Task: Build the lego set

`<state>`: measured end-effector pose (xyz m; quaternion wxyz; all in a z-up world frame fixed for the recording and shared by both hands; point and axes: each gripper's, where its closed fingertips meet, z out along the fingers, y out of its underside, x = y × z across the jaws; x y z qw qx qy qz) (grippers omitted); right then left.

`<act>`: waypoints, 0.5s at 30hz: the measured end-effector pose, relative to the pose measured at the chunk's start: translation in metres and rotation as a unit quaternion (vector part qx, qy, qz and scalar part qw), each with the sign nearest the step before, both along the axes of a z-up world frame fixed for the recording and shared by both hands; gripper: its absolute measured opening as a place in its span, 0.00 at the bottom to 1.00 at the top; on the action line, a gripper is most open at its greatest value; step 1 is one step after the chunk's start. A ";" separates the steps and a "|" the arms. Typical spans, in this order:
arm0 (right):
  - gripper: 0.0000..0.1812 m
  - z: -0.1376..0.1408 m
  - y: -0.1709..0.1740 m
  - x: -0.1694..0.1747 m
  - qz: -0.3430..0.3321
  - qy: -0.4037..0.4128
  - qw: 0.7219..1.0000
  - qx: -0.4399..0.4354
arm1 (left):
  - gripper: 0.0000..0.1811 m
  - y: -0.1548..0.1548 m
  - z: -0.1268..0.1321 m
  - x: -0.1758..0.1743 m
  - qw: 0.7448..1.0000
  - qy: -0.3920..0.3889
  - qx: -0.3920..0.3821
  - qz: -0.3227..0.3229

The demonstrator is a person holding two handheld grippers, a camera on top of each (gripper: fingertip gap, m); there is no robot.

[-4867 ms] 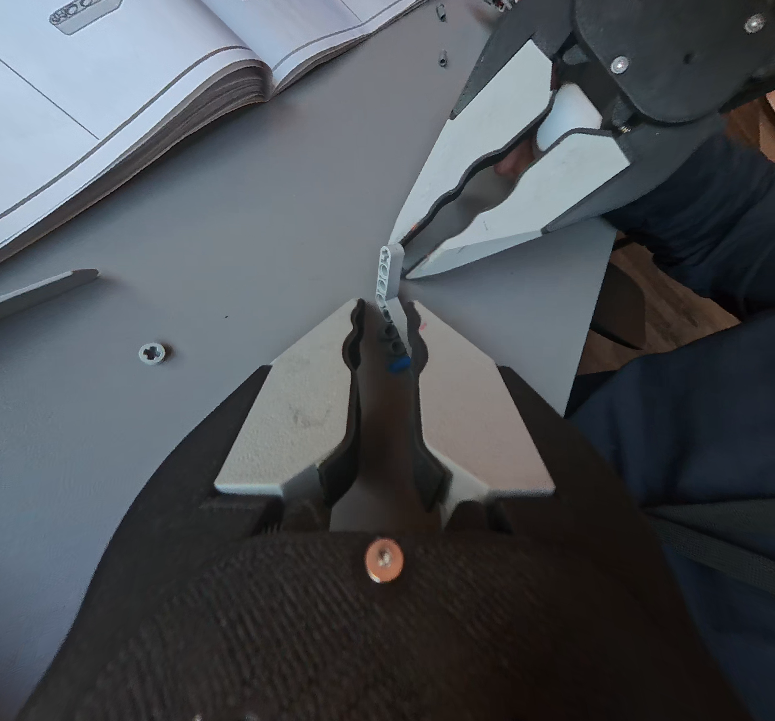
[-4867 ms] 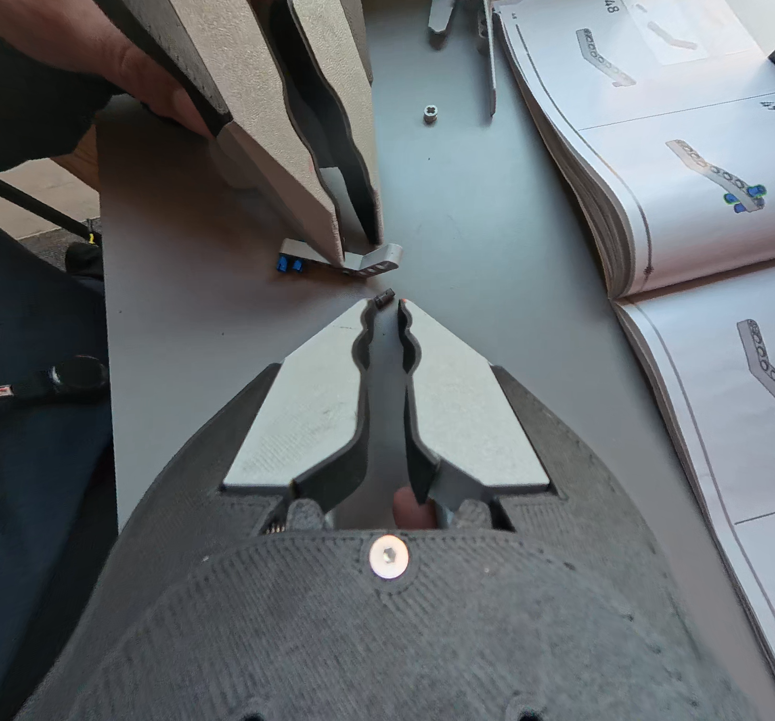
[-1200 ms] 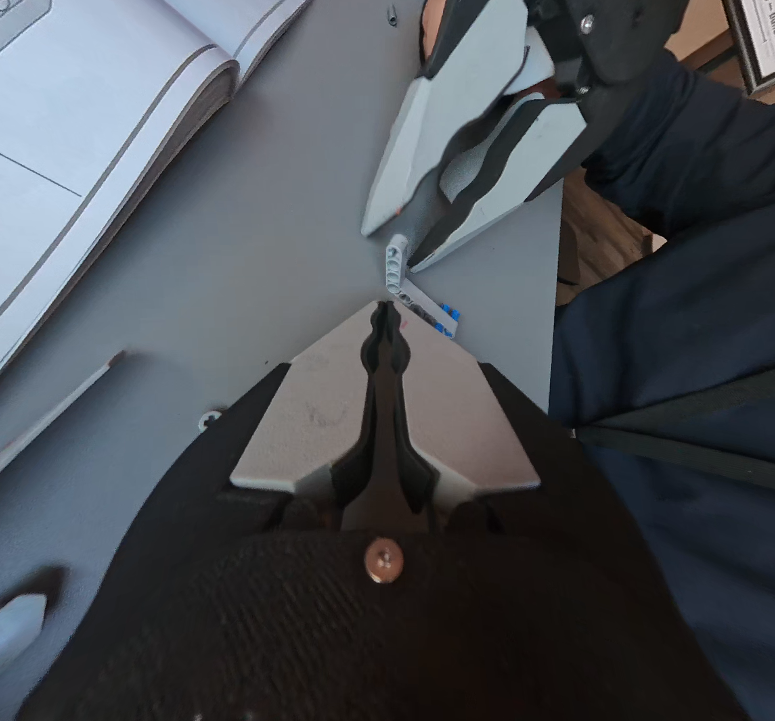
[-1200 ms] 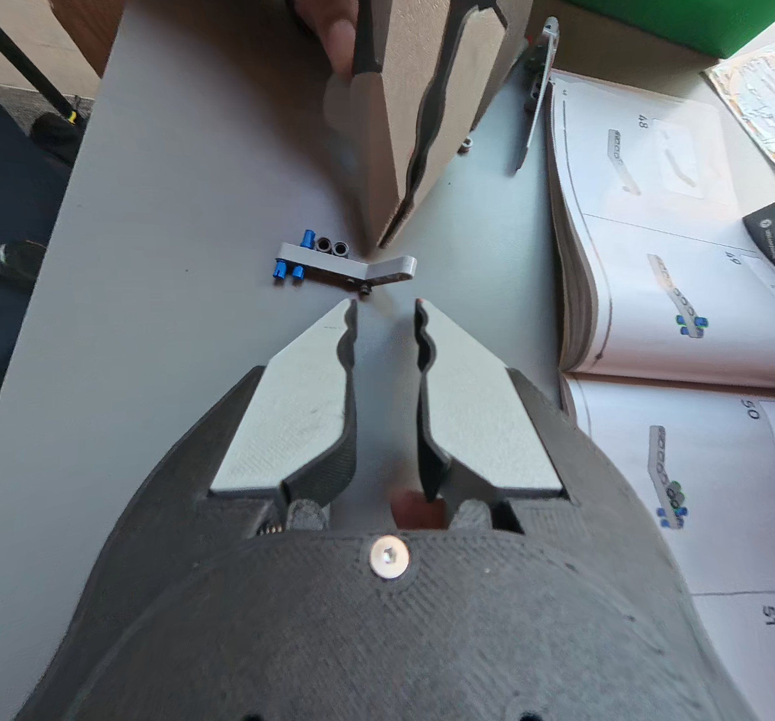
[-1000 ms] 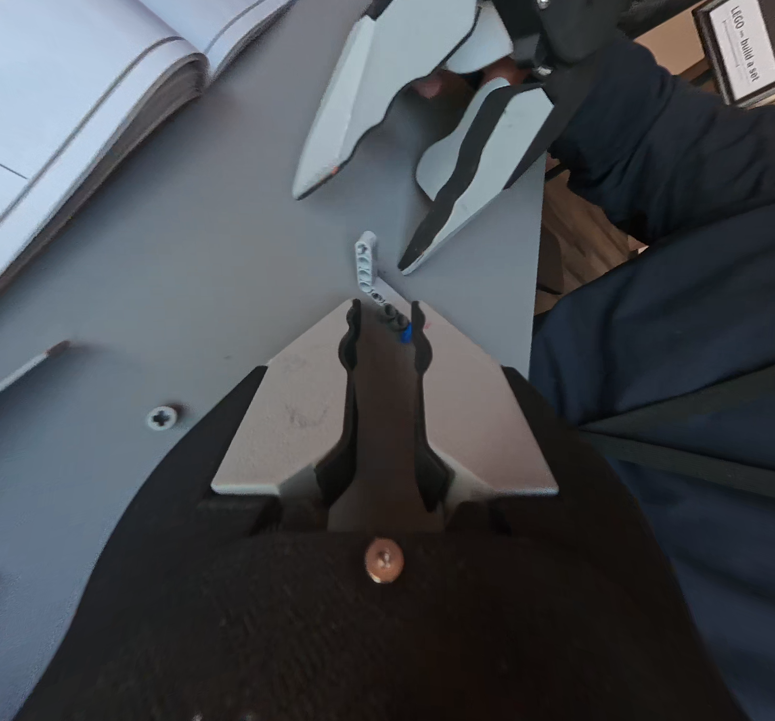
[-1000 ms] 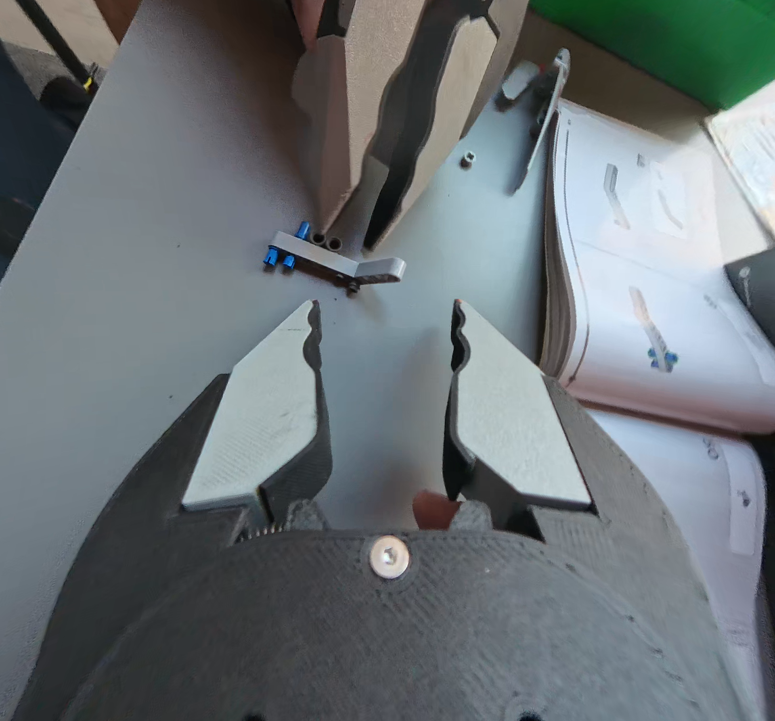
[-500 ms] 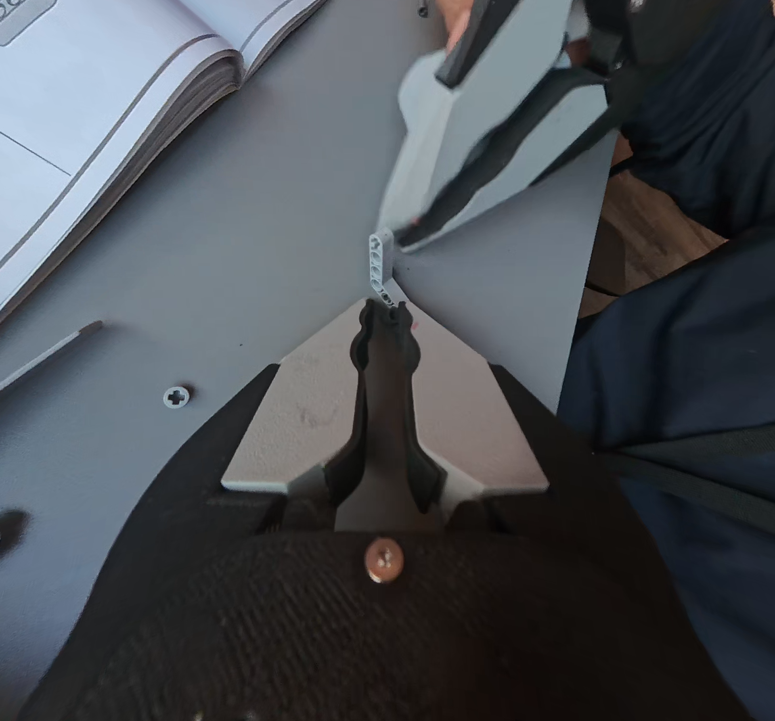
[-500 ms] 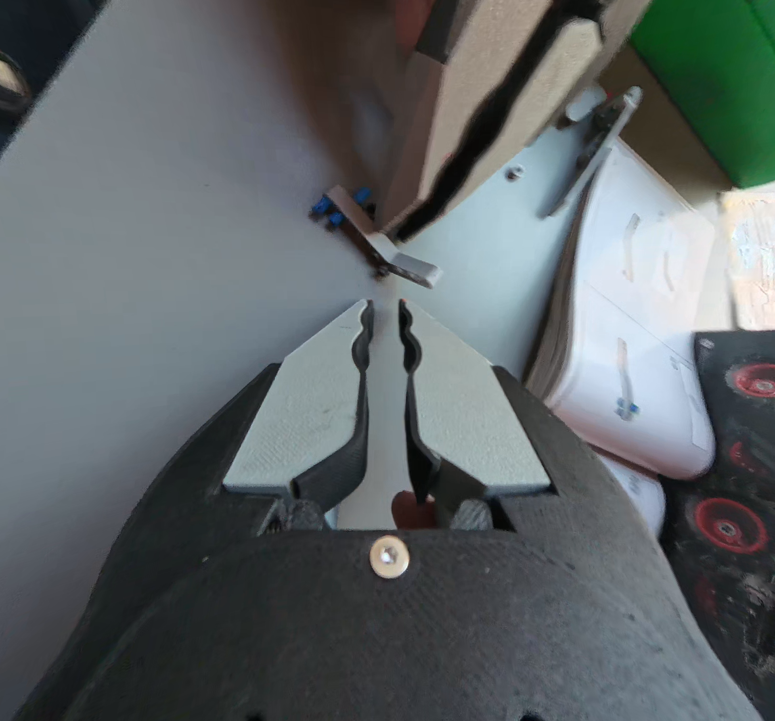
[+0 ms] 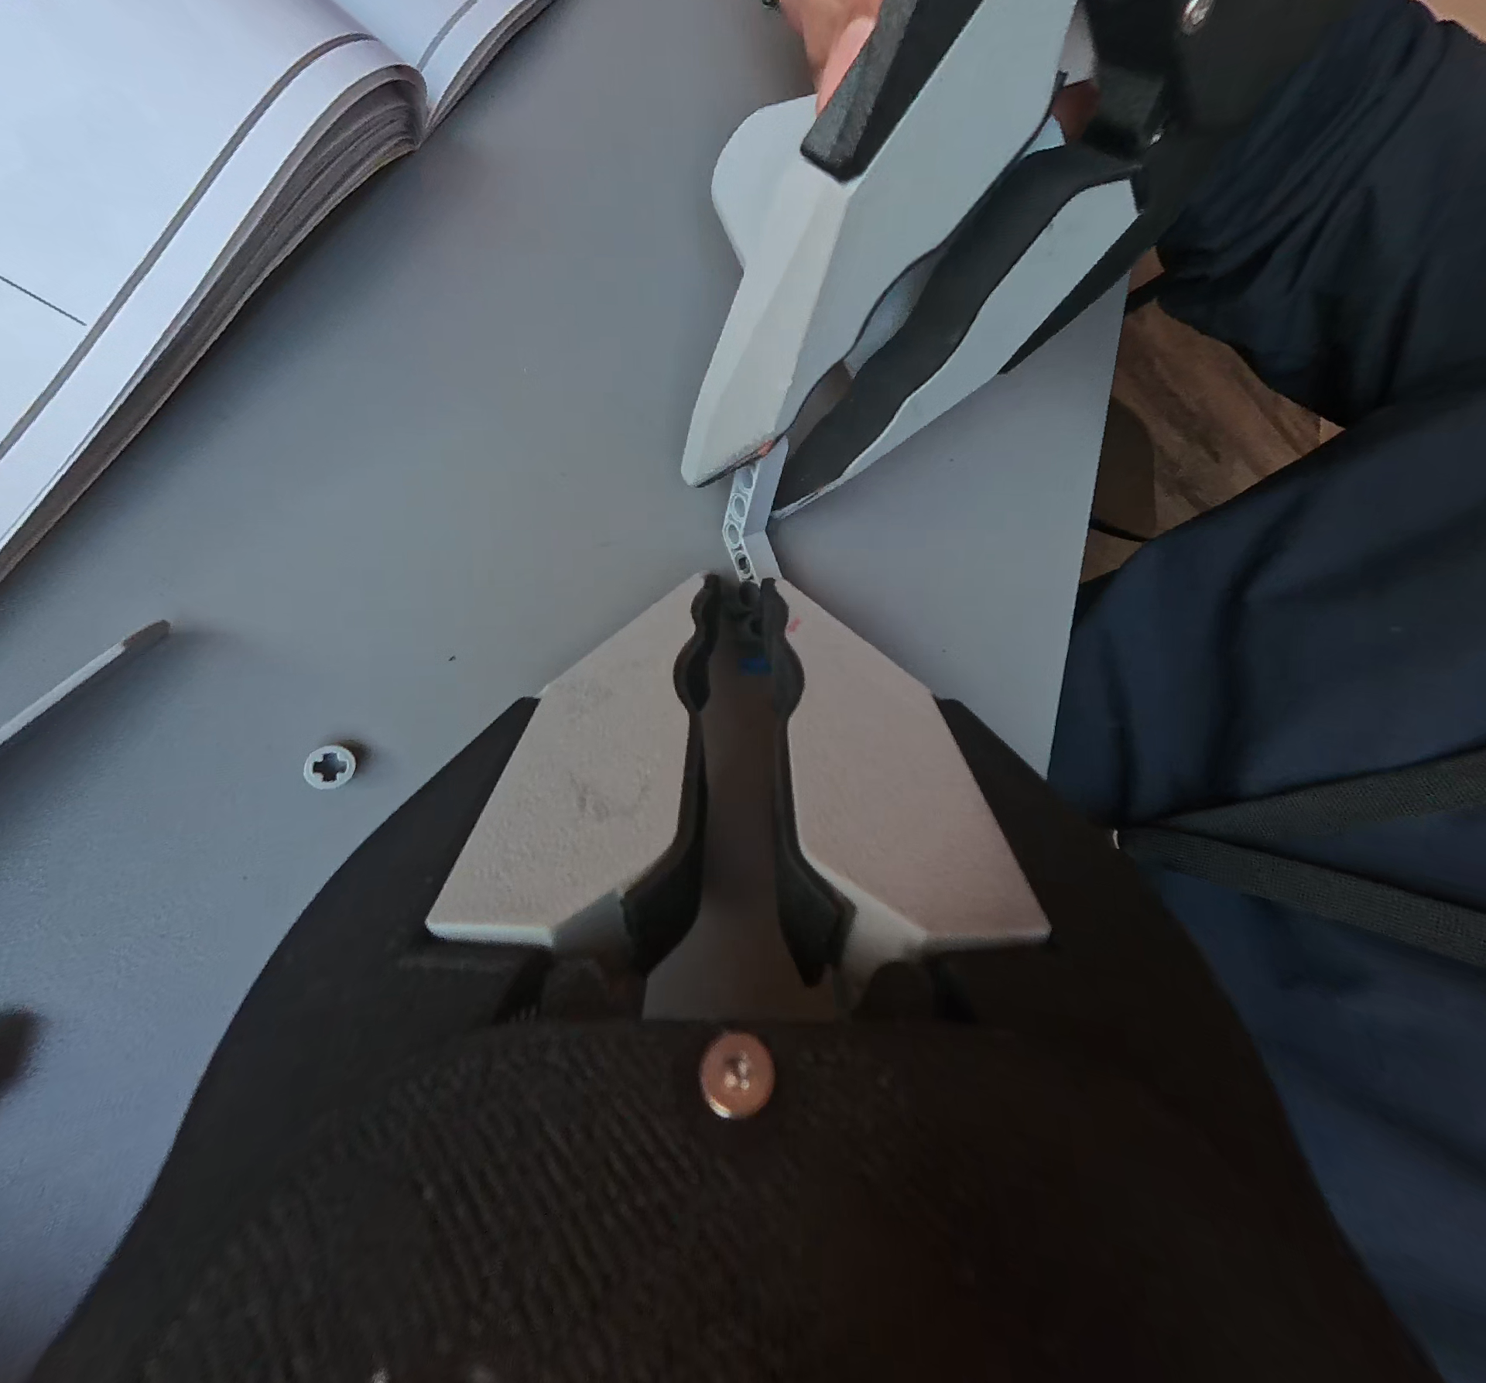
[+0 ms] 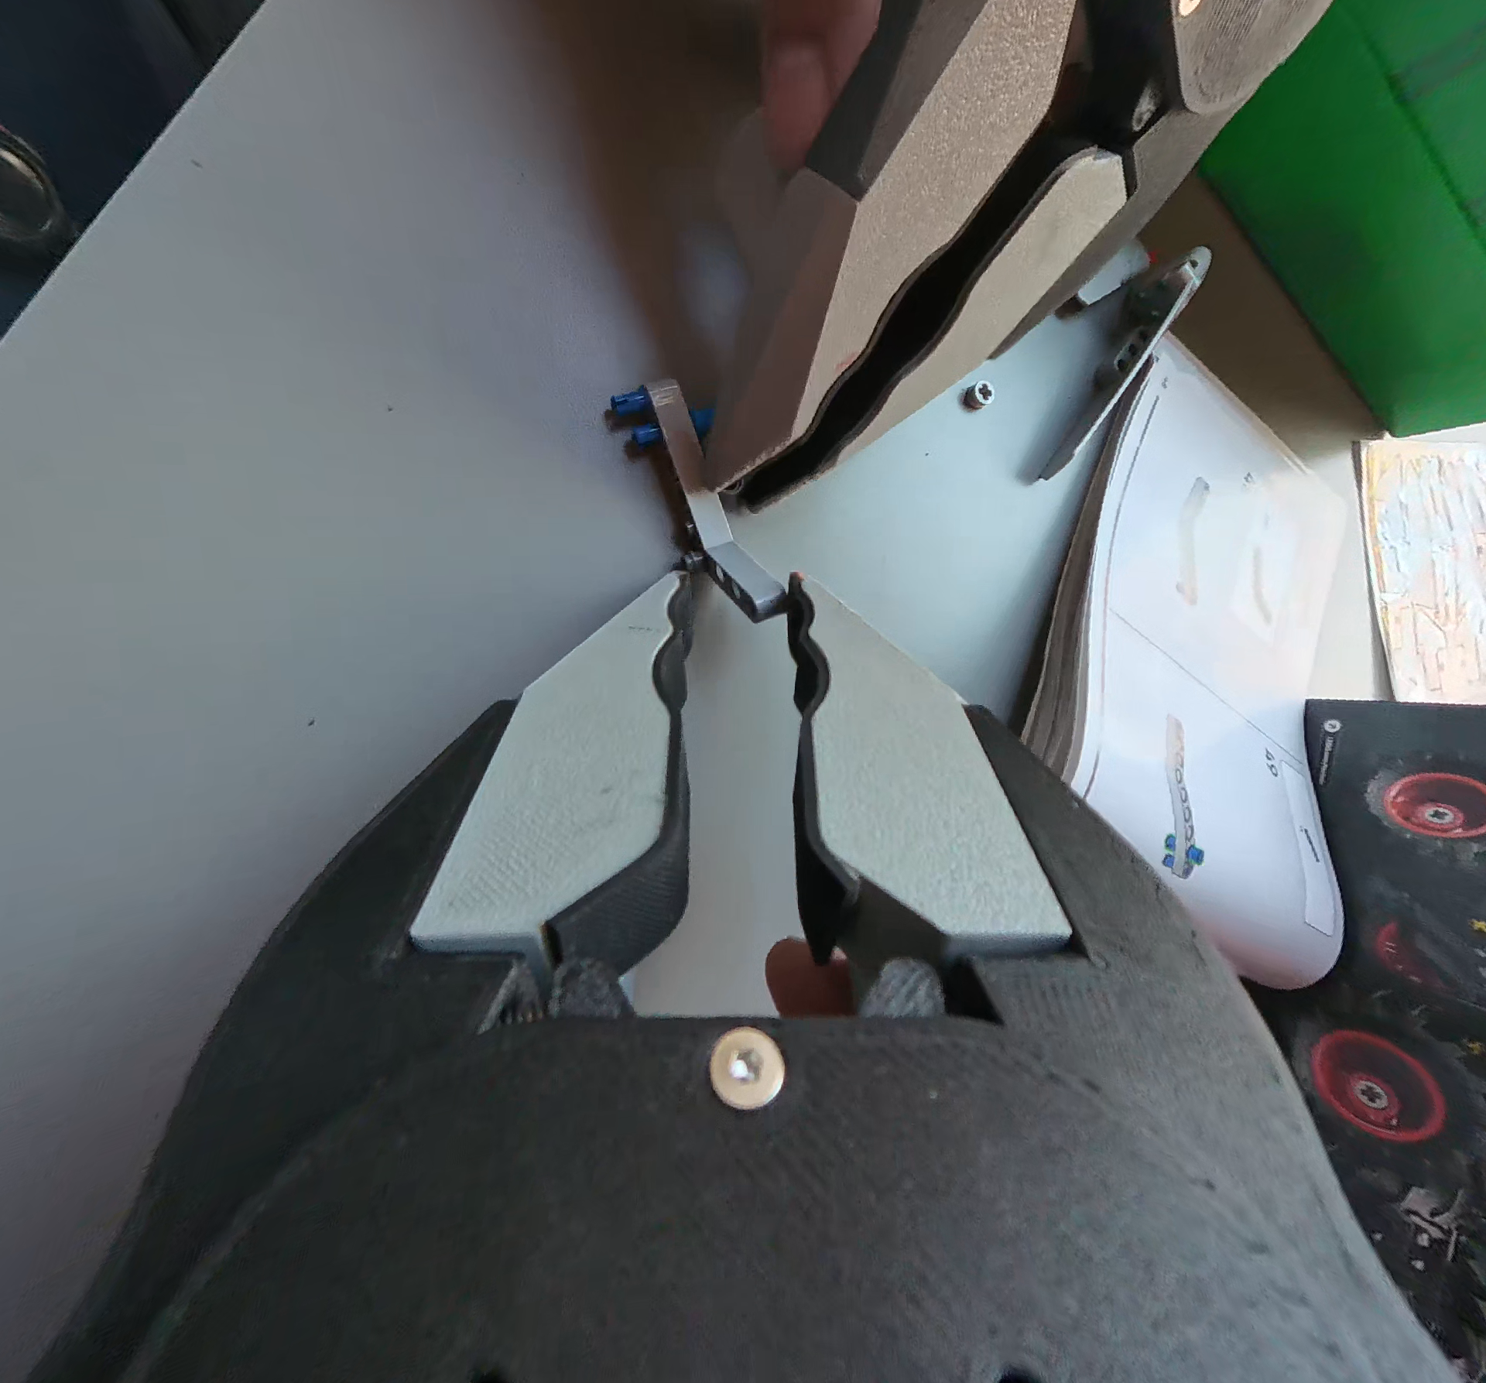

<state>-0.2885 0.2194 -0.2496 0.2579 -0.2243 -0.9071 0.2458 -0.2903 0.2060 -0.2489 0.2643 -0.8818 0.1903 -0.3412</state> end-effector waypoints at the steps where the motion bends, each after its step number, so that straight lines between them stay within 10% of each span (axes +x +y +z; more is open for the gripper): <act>1: 0.11 0.000 -0.001 -0.001 0.000 0.004 1.000 0.002 | 0.04 0.000 0.000 0.001 1.000 0.000 0.000 -0.001; 15: 0.11 0.000 -0.005 -0.002 -0.012 -0.008 0.999 -0.043 | 0.01 -0.001 0.001 0.006 1.000 -0.024 0.015 -0.012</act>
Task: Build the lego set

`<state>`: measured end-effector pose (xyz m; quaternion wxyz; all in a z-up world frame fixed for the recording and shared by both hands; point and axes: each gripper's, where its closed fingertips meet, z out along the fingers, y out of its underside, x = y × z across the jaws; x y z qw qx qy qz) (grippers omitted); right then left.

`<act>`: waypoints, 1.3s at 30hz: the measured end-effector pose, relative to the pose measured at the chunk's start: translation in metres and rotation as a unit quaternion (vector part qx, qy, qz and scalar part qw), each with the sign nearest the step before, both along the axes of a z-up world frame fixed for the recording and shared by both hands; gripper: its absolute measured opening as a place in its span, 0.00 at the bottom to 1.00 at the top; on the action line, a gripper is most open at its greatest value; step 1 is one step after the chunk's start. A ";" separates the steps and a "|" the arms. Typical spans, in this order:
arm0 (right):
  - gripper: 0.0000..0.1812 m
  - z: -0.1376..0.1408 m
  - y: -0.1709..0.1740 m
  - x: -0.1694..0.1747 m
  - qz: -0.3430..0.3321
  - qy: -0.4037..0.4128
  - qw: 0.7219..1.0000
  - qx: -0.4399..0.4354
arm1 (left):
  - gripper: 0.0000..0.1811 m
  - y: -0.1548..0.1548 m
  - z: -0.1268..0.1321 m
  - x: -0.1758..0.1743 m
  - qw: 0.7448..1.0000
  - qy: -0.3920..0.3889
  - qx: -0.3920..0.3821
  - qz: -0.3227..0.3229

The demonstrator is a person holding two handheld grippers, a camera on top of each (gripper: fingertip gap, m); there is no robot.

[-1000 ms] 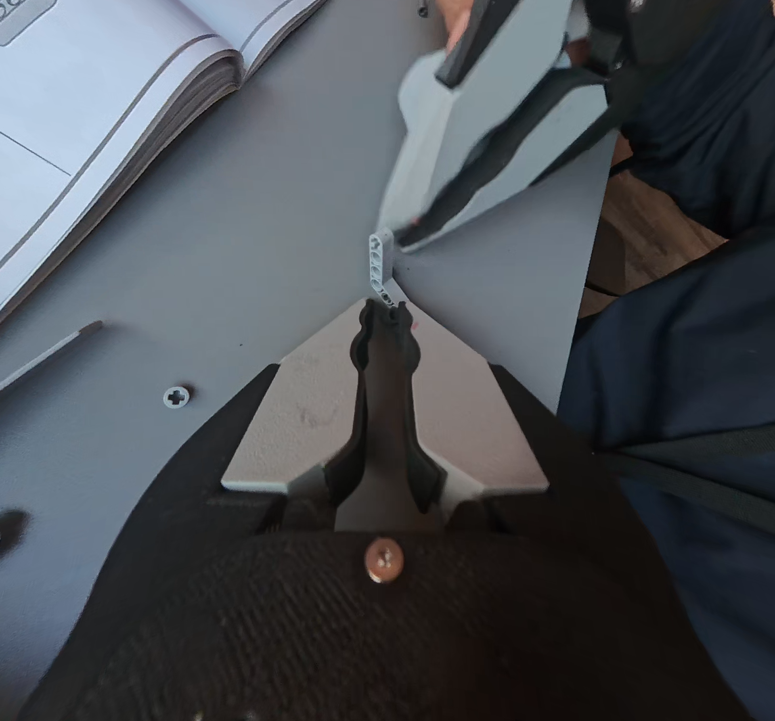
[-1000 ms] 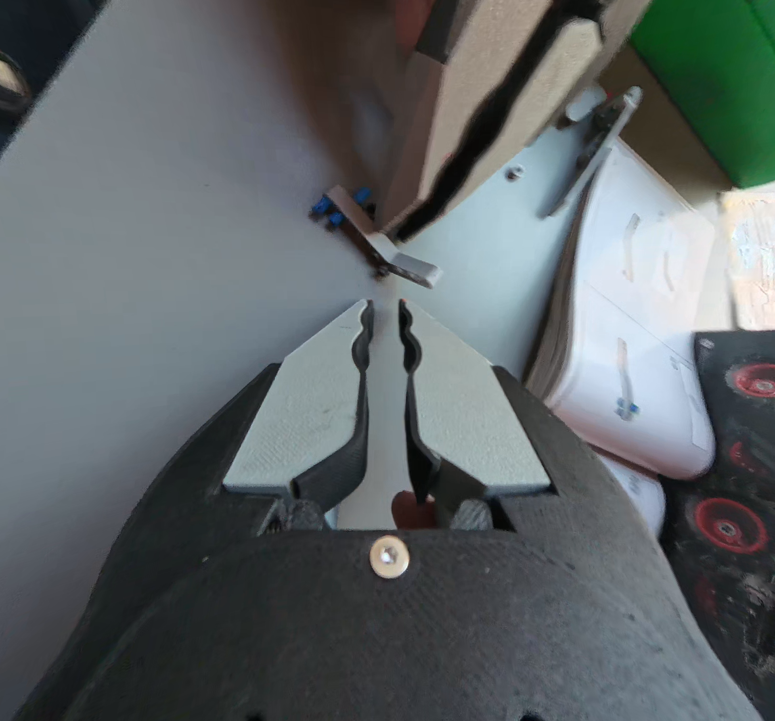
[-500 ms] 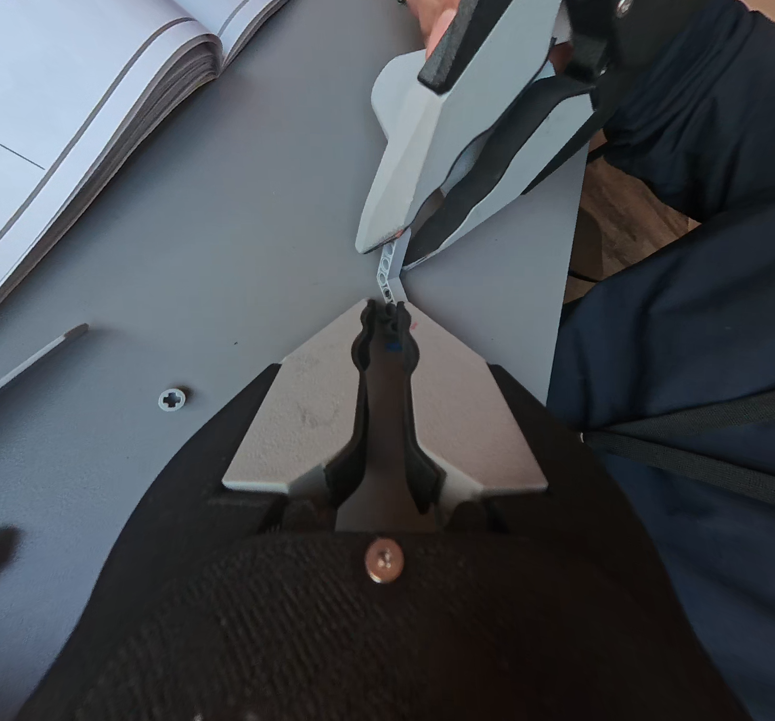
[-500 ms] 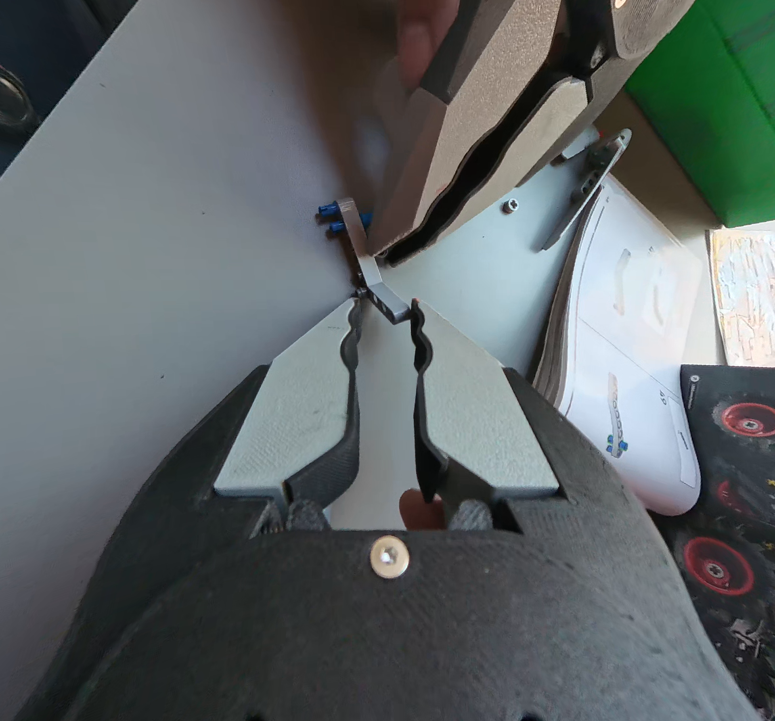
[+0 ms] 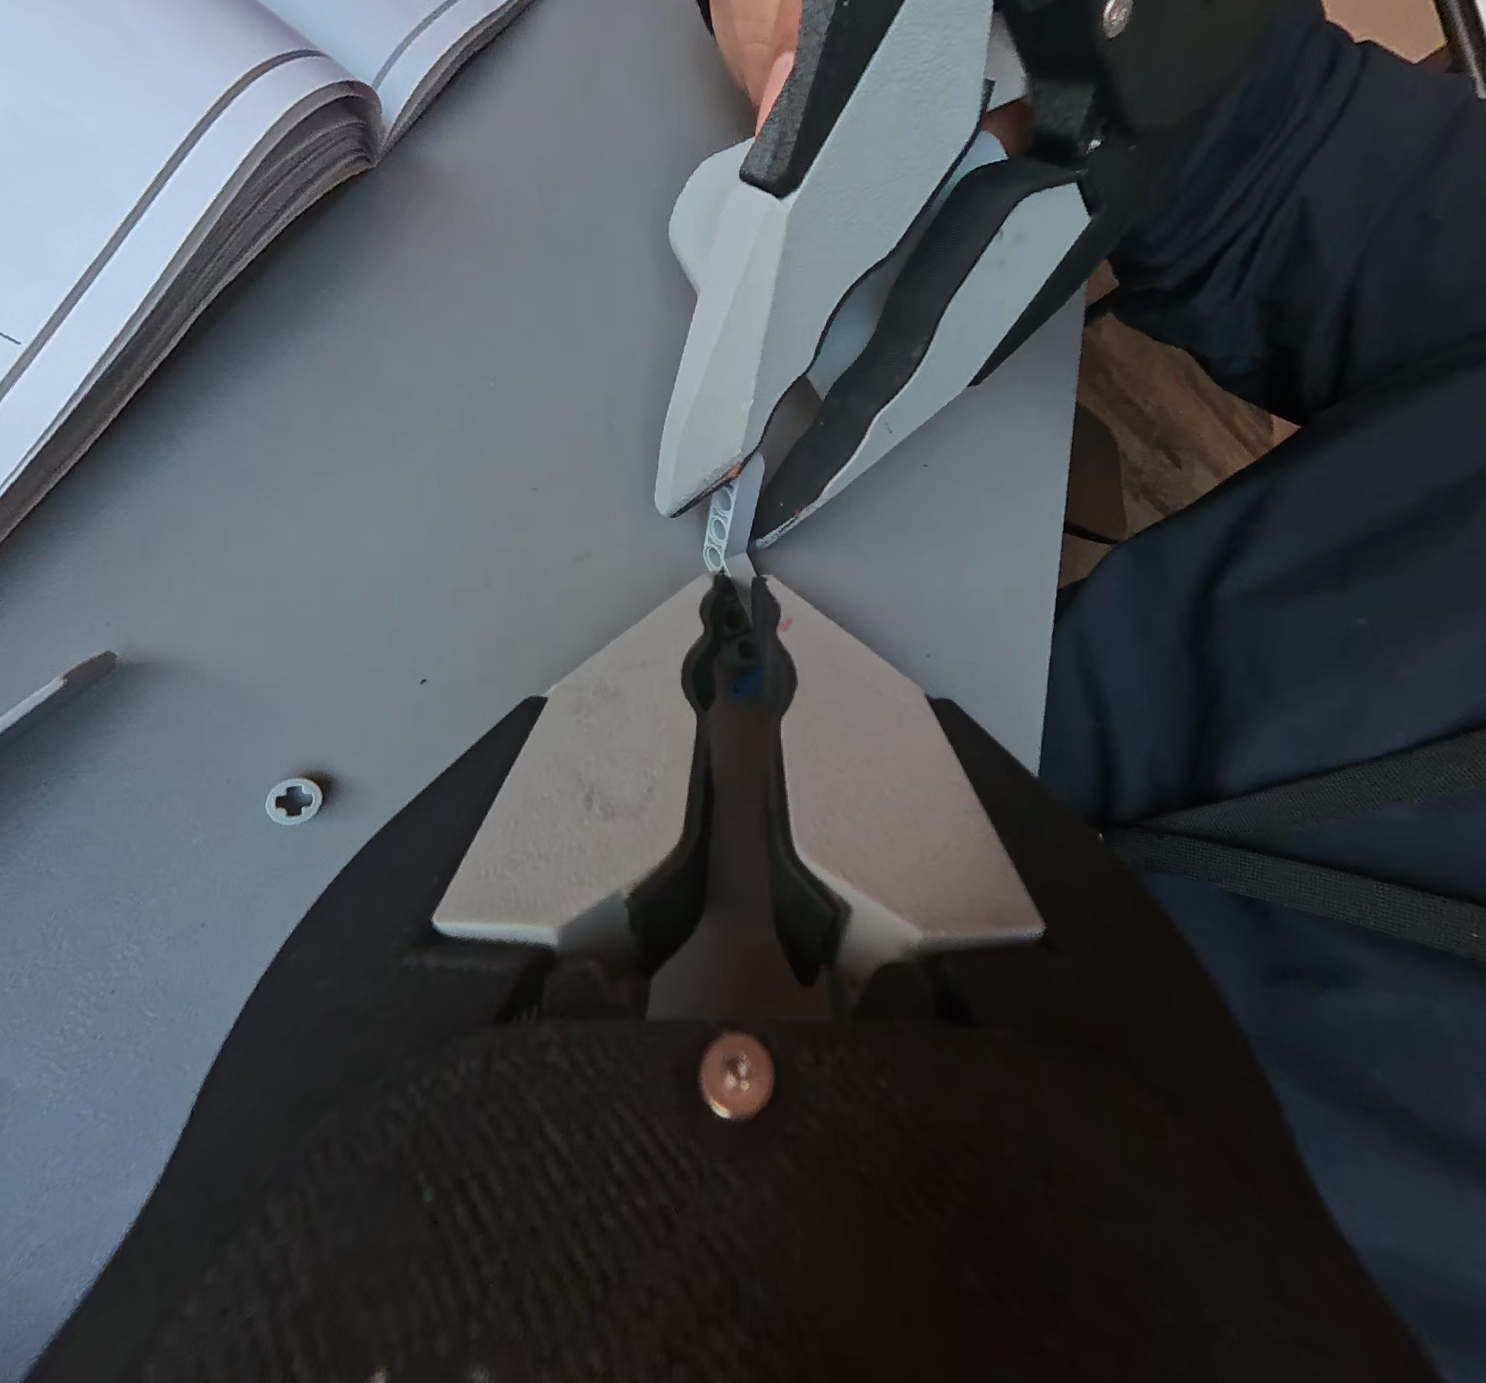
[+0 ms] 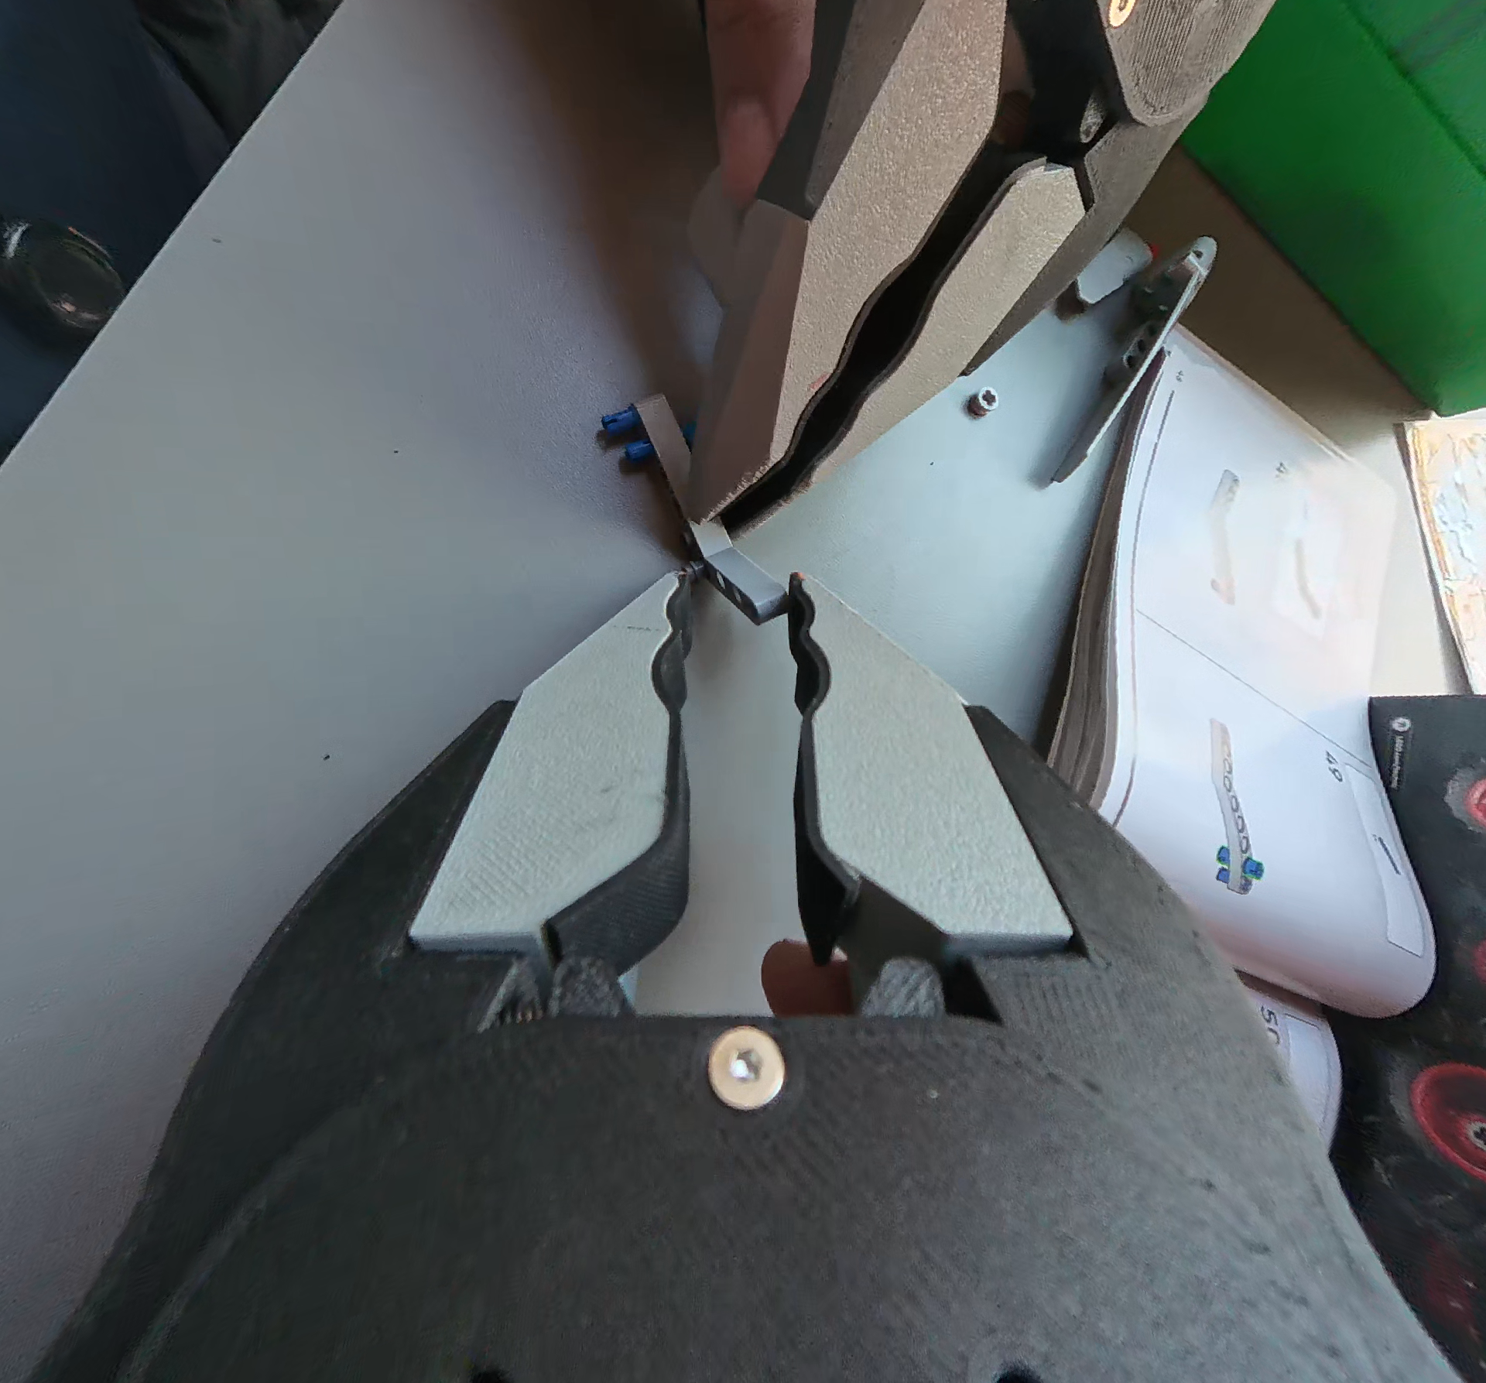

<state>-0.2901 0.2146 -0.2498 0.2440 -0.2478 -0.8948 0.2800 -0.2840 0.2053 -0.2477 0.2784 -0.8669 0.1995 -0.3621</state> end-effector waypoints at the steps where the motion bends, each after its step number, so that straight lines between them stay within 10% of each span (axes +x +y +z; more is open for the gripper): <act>1: 0.11 0.000 0.000 0.000 0.001 0.000 1.000 -0.002 | 0.01 0.000 0.000 0.000 1.000 0.000 0.001 0.000; 39: 0.11 0.000 -0.008 -0.001 -0.007 -0.001 1.000 -0.012 | 0.05 -0.014 0.000 -0.009 0.997 0.048 0.038 0.043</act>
